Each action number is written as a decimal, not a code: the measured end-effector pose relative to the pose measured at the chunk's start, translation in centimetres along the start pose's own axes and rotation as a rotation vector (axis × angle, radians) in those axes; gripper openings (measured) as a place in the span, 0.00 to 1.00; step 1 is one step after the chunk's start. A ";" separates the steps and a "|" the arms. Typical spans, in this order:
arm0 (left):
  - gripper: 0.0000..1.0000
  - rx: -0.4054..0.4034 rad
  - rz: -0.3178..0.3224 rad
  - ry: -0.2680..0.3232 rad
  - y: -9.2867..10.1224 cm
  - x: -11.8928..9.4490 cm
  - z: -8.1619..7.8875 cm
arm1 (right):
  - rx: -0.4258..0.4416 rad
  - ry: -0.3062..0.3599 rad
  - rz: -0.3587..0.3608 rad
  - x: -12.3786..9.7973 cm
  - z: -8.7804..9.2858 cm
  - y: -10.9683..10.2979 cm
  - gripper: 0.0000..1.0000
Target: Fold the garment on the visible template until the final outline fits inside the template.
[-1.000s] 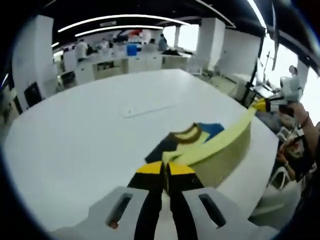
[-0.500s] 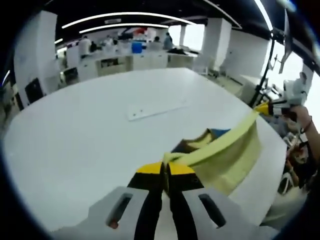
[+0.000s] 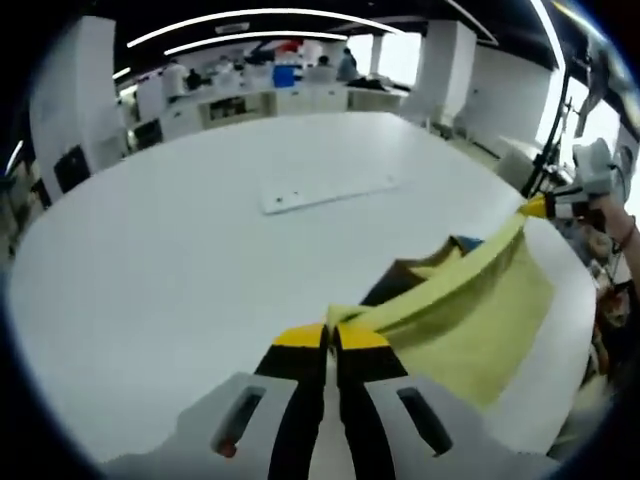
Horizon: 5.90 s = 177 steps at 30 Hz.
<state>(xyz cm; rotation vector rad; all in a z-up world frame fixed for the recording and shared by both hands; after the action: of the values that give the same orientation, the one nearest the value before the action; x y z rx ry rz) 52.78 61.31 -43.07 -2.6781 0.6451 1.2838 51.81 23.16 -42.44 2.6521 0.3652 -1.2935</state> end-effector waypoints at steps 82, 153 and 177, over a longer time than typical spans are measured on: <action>0.46 0.020 0.003 0.124 -3.1 6.1 -0.1 | 0.064 0.062 -0.121 7.1 0.9 1.9 0.41; 0.17 -0.032 0.199 0.050 4.3 -3.4 14.0 | 0.013 -0.059 -0.323 -4.6 14.5 -3.8 0.07; 0.02 -0.035 0.219 0.049 4.7 -3.1 14.3 | -0.026 -0.044 -0.322 -4.0 14.8 -3.4 0.00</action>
<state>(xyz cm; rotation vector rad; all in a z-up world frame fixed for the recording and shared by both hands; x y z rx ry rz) 38.83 61.94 -49.45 -2.7366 0.9546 1.2915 37.35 22.01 -48.50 2.6145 0.8250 -1.4177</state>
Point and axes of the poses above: the point that each gripper's makers call its tool centre point, and the gripper's own axes: x roughly forward along the fingers, y roughly to its right, z roughly out of its underside, the point moved 6 cm from there along -x, roughly backward along the fingers, and after that the axes turned 7 degrees about -y, right-handed, at the moved point
